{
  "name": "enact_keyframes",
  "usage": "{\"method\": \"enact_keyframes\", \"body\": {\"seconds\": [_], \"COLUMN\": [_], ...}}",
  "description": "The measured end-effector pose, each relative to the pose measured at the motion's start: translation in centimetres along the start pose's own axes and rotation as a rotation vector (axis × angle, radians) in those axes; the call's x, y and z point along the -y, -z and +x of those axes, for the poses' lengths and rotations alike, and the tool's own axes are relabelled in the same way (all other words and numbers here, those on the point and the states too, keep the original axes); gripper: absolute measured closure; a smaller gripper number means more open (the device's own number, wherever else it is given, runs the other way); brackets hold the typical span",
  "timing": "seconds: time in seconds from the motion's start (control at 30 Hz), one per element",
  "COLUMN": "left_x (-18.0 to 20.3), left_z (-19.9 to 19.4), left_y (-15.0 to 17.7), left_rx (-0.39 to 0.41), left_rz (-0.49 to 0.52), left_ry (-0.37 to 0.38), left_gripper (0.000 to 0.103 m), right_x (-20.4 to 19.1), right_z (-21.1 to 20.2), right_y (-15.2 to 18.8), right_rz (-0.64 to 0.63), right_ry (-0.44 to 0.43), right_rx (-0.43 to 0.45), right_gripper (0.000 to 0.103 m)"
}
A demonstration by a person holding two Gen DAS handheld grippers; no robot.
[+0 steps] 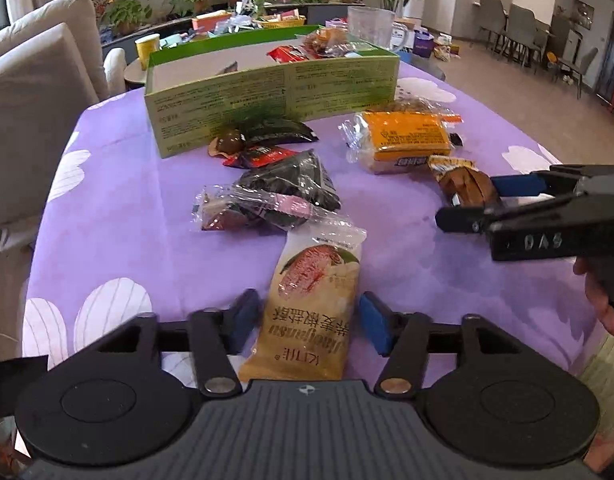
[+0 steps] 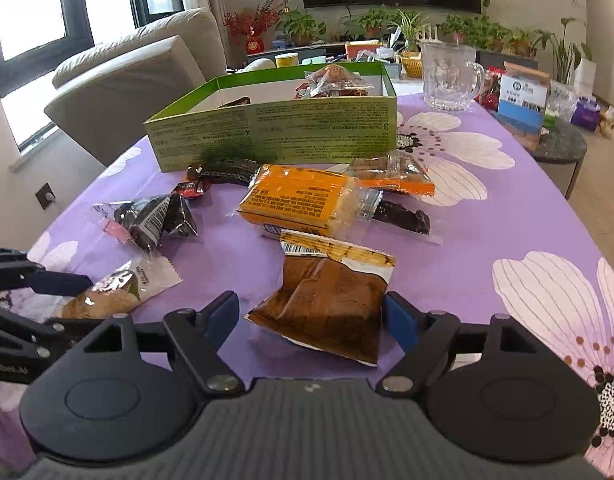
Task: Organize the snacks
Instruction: 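Carry the tan bread packet into the green box with the left gripper while the right grasps a brown packet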
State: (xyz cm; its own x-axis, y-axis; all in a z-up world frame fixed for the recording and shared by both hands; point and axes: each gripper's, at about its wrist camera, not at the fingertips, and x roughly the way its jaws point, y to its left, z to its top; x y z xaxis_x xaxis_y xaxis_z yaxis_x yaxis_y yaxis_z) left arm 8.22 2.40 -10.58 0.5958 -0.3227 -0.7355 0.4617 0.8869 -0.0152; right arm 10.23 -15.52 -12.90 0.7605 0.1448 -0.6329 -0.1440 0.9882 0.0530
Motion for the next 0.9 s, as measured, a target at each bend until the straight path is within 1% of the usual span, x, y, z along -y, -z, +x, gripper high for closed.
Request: {"method": "enact_keyframes", "body": {"seconds": [0.1,0.13,0.17,0.2,0.27,0.37,0.4,0.5,0.57,0.63,0.7,0.73,0.77,0.8,0.87,0.9], "left_x": [-0.2,-0.3,-0.3,-0.3,-0.4,-0.6,-0.7,-1.0,-1.1,-1.3,-1.3,-1.3,-1.2,-1.0,-0.5,-0.4], "left_z": [-0.3,-0.6,-1.0,-1.4,-2.3,-3.6,-4.1,-5.1,-5.3,-5.2,-4.6,-4.2,-3.7,-3.3,-2.7,-2.6], "left_y": [0.0,0.1,0.0,-0.1,-0.5,-1.3,-1.7,-2.9,-3.4,-3.5,-3.0,-2.7,-2.3,-1.9,-1.0,-0.6], "left_rx": [0.008,0.022,0.038,0.053,0.082,0.12,0.139,0.187,0.209,0.199,0.155,0.125,0.094,0.068,0.036,0.033], "left_rz": [-0.032,-0.042,-0.047,-0.052,-0.06,-0.072,-0.077,-0.082,-0.074,-0.066,-0.054,-0.043,-0.028,-0.01,0.044,0.068], "left_ry": [0.023,0.033,0.034,0.03,0.025,0.028,0.031,0.032,0.008,0.006,0.027,0.039,0.044,0.04,0.016,0.014], "left_gripper": [0.061,0.062,0.062,0.062,0.063,0.069,0.081,0.088,0.088,0.088,0.086,0.077,0.071,0.063,0.06,0.056], "right_x": [-0.5,-0.4,-0.2,0.0,0.0,0.2,0.3,0.6,0.7,1.0,1.2,1.3,1.4,1.5,1.6,1.7], "right_z": [0.0,-0.2,-0.5,-0.9,-1.9,-3.7,-4.2,-4.8,-4.6,-4.2,-3.9,-3.8,-3.5,-3.4,-3.2,-3.1], "right_y": [0.1,0.1,0.0,-0.1,-0.4,-1.3,-1.7,-3.0,-3.7,-4.1,-4.0,-3.8,-3.5,-3.4,-3.0,-2.8], "right_rz": [-0.04,-0.039,-0.029,-0.02,-0.034,-0.045,-0.041,-0.034,-0.032,-0.016,0.002,0.004,0.005,0.004,0.007,0.013], "right_ry": [0.03,0.021,0.006,-0.005,0.005,0.001,-0.013,-0.023,-0.013,-0.002,-0.011,-0.017,-0.021,-0.022,-0.02,-0.021], "right_rx": [0.004,0.011,0.016,0.032,0.073,0.138,0.16,0.204,0.222,0.226,0.22,0.213,0.202,0.19,0.166,0.156], "right_gripper": [0.026,0.029,0.03,0.03,0.03,0.03,0.03,0.03,0.03,0.03,0.03,0.03,0.03,0.03,0.03,0.03]}}
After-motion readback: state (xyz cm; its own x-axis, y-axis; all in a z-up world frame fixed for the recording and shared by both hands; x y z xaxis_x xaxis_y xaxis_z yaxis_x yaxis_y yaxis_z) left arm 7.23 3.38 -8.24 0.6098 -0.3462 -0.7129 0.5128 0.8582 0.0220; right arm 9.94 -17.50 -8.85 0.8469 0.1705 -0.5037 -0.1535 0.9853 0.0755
